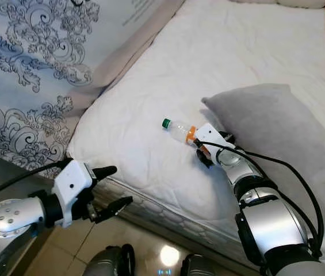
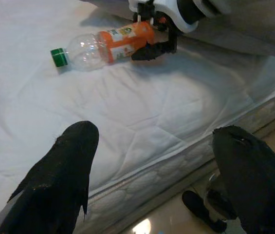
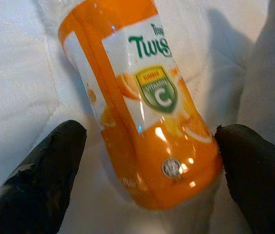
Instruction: Clean up the room
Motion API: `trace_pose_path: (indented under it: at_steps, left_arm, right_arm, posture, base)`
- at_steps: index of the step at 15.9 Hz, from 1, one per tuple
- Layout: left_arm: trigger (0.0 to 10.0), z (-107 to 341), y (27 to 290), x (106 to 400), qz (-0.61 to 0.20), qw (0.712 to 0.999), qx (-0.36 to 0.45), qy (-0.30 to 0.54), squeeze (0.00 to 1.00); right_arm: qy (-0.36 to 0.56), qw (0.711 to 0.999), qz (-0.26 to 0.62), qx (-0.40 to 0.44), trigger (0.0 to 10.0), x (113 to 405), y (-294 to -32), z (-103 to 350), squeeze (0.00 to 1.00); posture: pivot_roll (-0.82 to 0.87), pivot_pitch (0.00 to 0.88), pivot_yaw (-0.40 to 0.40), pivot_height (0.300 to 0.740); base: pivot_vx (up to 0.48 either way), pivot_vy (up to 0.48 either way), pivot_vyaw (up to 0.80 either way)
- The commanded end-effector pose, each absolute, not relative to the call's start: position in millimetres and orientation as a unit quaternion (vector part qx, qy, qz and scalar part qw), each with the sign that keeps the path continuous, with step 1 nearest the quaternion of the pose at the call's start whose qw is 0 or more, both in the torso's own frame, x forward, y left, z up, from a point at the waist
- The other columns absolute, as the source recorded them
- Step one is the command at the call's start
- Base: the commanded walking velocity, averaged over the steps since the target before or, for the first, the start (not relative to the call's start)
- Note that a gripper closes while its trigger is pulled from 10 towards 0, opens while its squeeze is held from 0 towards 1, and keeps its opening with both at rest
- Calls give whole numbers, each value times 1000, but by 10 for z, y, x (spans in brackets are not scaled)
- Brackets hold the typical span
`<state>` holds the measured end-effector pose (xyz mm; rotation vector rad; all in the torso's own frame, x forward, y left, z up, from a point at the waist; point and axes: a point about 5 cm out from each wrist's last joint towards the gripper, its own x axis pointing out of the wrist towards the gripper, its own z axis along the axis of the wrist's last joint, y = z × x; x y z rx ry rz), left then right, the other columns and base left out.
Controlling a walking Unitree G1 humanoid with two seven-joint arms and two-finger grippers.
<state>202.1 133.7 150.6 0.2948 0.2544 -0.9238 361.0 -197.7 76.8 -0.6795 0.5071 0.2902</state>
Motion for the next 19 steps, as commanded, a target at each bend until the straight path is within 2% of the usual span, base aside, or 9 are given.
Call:
trace_pose_path:
  at_steps: [1, 2, 3, 5, 6, 13, 16, 17, 19]
  left_arm:
    - [10000, 1542, 1370, 1998, -435, 880, 146, 121, 0]
    - [10000, 1548, 1374, 1995, -433, 881, 146, 120, 0]
    - [10000, 1560, 1379, 1968, -430, 883, 149, 120, 0]
    - [10000, 1562, 1373, 1953, -433, 881, 149, 121, 0]
    - [10000, 1558, 1360, 1939, -440, 877, 148, 124, 0]
    - [10000, 1457, 1315, 1855, -477, 852, 147, 157, 0]
    - [10000, 1352, 1375, 1967, -440, 869, 151, 170, 0]
    - [10000, 1338, 1378, 1984, -436, 871, 151, 170, 0]
    - [10000, 1265, 1393, 2062, -413, 883, 147, 170, 0]
  right_arm:
    - [248, 903, 131, -325, 5647, 3607, -2018, 769, 0]
    - [247, 905, 129, -321, 4941, 3612, -2021, 779, 0]
    - [243, 911, 129, -308, 2941, 3623, -2015, 797, 0]
    - [244, 908, 150, -307, 392, 3616, -1969, 781, 0]
    - [249, 903, 163, -309, 0, 3599, -1946, 752, 0]
    - [281, 892, 196, -294, 0, 3526, -1842, 620, 0]
    - [236, 939, 171, -181, 0, 3611, -1790, 755, 0]
    - [229, 946, 165, -163, 0, 3618, -1795, 771, 0]
    - [181, 974, 134, -32, 0, 3628, -1854, 837, 0]
  posture:
    - [202, 236, 70, 740]
    - [205, 233, 68, 740]
    - [205, 220, 66, 740]
    - [205, 219, 62, 740]
    - [205, 218, 62, 740]
    - [196, 177, 50, 740]
    - [169, 106, 32, 740]
    - [165, 98, 31, 740]
    - [116, 31, 35, 740]
  base:
    - [0, 0, 0]
    - [0, 0, 0]
    - [0, 0, 0]
    - [0, 0, 0]
    - [0, 0, 0]
    - [0, 0, 0]
    - [0, 0, 0]
    - [0, 0, 0]
    - [0, 0, 0]
